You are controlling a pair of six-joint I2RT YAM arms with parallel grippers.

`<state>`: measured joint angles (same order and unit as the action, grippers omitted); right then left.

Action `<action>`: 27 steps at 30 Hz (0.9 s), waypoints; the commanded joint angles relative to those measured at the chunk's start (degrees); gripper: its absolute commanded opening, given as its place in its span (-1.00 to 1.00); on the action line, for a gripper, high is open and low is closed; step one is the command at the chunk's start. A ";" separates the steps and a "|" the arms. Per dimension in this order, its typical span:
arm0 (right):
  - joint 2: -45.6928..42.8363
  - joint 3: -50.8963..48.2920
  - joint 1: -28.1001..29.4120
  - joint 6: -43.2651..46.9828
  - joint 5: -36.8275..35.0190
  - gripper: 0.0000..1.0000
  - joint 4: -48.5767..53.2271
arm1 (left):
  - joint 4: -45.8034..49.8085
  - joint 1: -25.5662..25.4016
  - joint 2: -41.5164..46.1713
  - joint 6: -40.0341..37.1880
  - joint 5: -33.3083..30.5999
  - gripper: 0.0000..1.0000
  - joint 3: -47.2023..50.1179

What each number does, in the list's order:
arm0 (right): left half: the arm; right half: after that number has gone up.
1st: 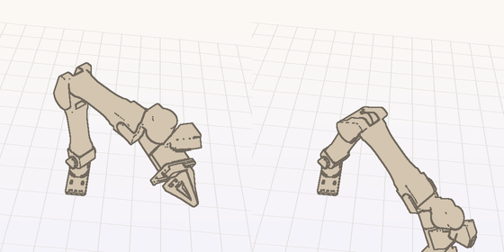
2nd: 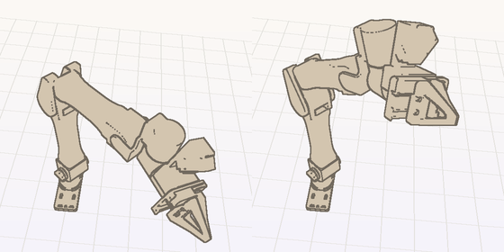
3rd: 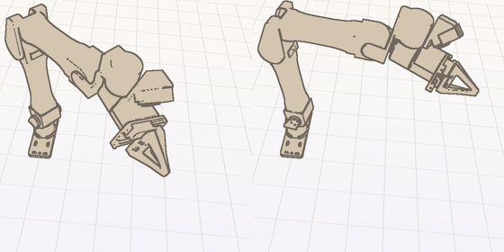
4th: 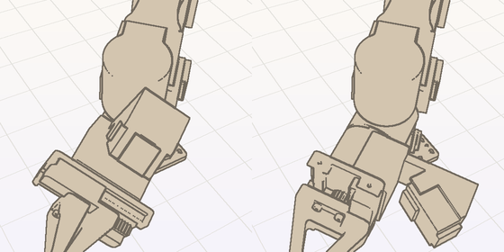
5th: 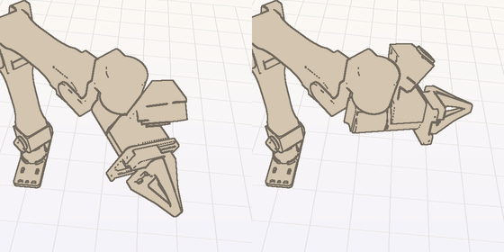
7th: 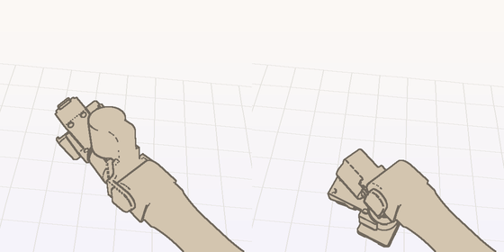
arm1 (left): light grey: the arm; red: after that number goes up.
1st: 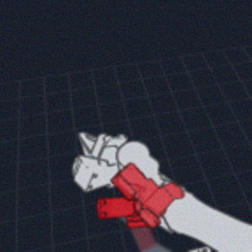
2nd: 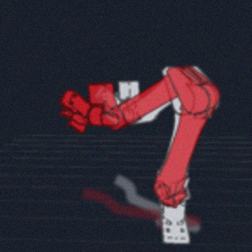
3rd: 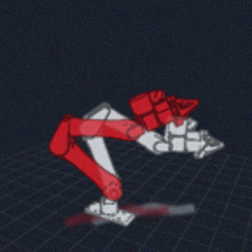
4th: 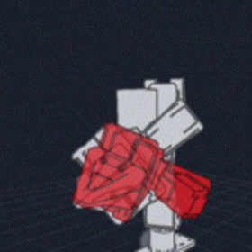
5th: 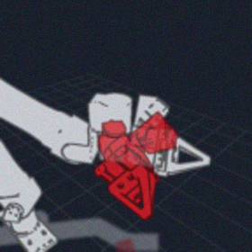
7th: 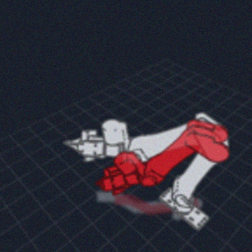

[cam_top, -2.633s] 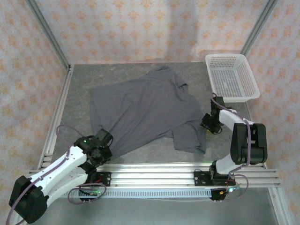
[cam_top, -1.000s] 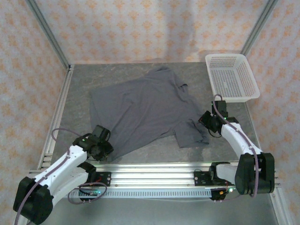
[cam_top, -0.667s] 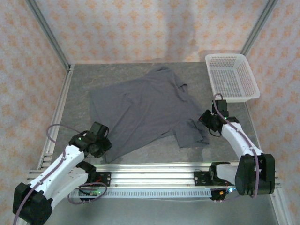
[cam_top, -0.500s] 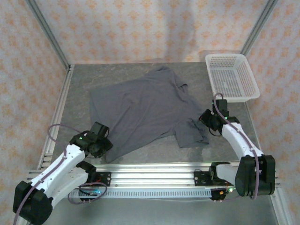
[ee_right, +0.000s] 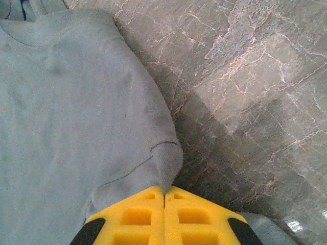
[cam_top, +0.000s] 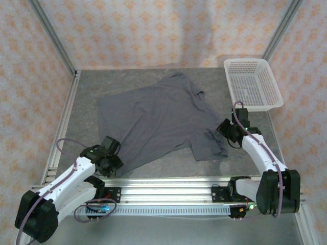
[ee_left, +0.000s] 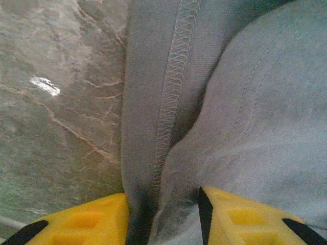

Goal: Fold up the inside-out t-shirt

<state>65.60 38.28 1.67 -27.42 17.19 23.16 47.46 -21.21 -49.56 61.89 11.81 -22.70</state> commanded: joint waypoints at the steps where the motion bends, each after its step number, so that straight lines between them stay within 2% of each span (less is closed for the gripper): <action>1: -0.91 1.36 -0.18 0.10 -0.21 -1.00 1.25 | -1.00 0.73 0.25 0.27 -0.12 -0.27 -0.33; 7: -0.96 1.27 -0.18 0.08 -0.15 -1.00 1.28 | 0.34 0.66 0.34 -1.00 -0.70 -0.36 -1.53; 12: -0.83 1.69 -0.18 0.17 -0.14 -1.00 1.28 | 2.88 0.72 0.43 -2.32 -0.83 -0.21 -3.31; 16: -0.74 1.55 -0.17 0.09 -0.13 -1.00 1.19 | 3.96 0.73 0.39 -3.34 -1.40 -0.21 -4.37; 27: -1.40 1.88 -0.18 0.36 -0.51 -1.00 1.80 | -1.12 0.68 -0.41 -1.36 -0.65 -0.18 0.30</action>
<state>65.28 38.33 1.67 -27.42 17.19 23.20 47.16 -21.21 -50.39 59.99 11.77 -23.75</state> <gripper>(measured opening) 0.042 0.407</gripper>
